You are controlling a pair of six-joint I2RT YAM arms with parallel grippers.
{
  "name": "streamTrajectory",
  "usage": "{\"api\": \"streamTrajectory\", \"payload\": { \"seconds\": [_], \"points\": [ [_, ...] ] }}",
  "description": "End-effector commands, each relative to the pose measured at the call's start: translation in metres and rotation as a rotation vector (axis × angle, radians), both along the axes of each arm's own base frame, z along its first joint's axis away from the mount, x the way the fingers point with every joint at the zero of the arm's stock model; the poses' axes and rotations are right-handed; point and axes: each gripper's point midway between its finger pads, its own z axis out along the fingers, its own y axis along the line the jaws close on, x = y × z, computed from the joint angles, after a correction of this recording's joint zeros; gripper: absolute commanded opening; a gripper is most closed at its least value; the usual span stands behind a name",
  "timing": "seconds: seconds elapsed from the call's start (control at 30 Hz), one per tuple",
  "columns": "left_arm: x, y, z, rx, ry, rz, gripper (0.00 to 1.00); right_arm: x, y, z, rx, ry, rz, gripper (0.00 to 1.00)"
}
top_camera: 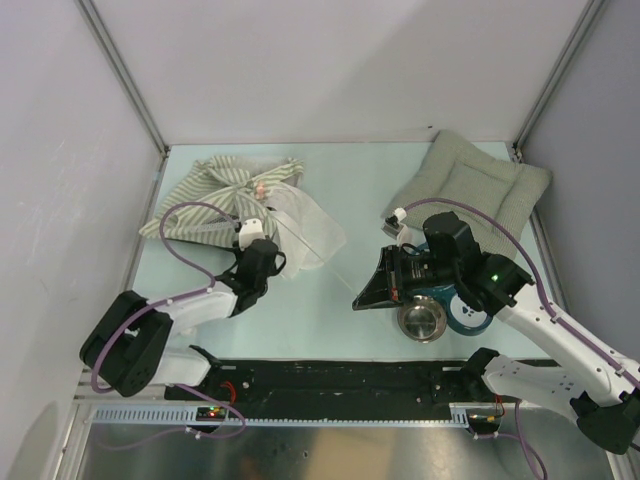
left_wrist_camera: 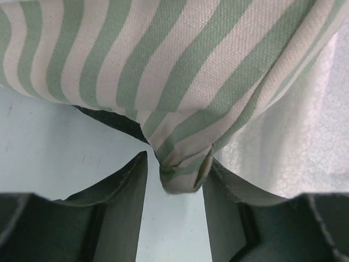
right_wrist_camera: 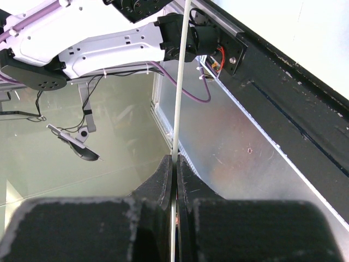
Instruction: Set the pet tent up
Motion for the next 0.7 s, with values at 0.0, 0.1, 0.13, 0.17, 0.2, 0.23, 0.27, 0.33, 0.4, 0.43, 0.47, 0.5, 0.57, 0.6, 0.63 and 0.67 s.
{"api": "streamTrajectory", "payload": {
  "seconds": [0.0,0.1,0.13,0.17,0.2,0.23,0.27,0.33,0.4,0.43,0.47,0.5,0.57,0.6,0.63,0.67],
  "points": [
    [0.016,-0.002,0.033,-0.024,-0.103,0.033,0.48,0.003,0.003,0.033,0.088,-0.098,0.011,0.00],
    [0.016,-0.004,0.030,-0.023,-0.092,0.030,0.45,0.003,0.003,0.032,0.084,-0.097,0.012,0.00],
    [0.017,-0.004,0.028,-0.021,-0.086,0.027,0.43,0.003,0.003,0.031,0.082,-0.096,0.011,0.00],
    [0.018,-0.006,0.027,-0.019,-0.083,0.021,0.42,0.003,0.003,0.031,0.080,-0.095,0.011,0.00],
    [0.019,-0.007,0.025,-0.015,-0.075,0.016,0.40,0.003,0.003,0.031,0.080,-0.095,0.012,0.00],
    [0.020,-0.008,0.023,-0.013,-0.070,0.014,0.39,0.004,0.003,0.031,0.080,-0.096,0.010,0.00],
    [0.020,-0.008,0.022,-0.011,-0.065,0.012,0.37,0.004,0.003,0.031,0.080,-0.095,0.011,0.00],
    [0.019,-0.009,0.019,-0.012,-0.058,0.009,0.31,0.004,0.003,0.031,0.082,-0.095,0.011,0.00],
    [0.019,-0.009,0.020,-0.014,-0.059,0.008,0.25,0.004,0.003,0.031,0.082,-0.095,0.010,0.00],
    [0.019,-0.009,0.020,-0.013,-0.061,0.009,0.21,0.004,0.003,0.031,0.081,-0.094,0.011,0.00],
    [0.019,-0.009,0.022,-0.013,-0.065,0.010,0.14,0.003,0.003,0.031,0.081,-0.094,0.011,0.00],
    [0.019,-0.008,0.023,-0.012,-0.068,0.009,0.08,0.003,0.003,0.031,0.080,-0.094,0.011,0.00],
    [0.020,-0.009,0.028,-0.013,-0.078,0.005,0.02,0.003,0.003,0.030,0.078,-0.095,0.012,0.00],
    [0.021,-0.010,0.031,-0.019,-0.086,-0.003,0.01,0.003,0.003,0.030,0.077,-0.098,0.012,0.00],
    [0.021,-0.013,0.034,-0.025,-0.088,-0.020,0.01,0.004,0.003,0.030,0.077,-0.102,0.012,0.00],
    [0.021,-0.017,0.038,-0.038,-0.092,-0.044,0.00,0.004,0.004,0.031,0.085,-0.115,0.012,0.00]
  ]
}}
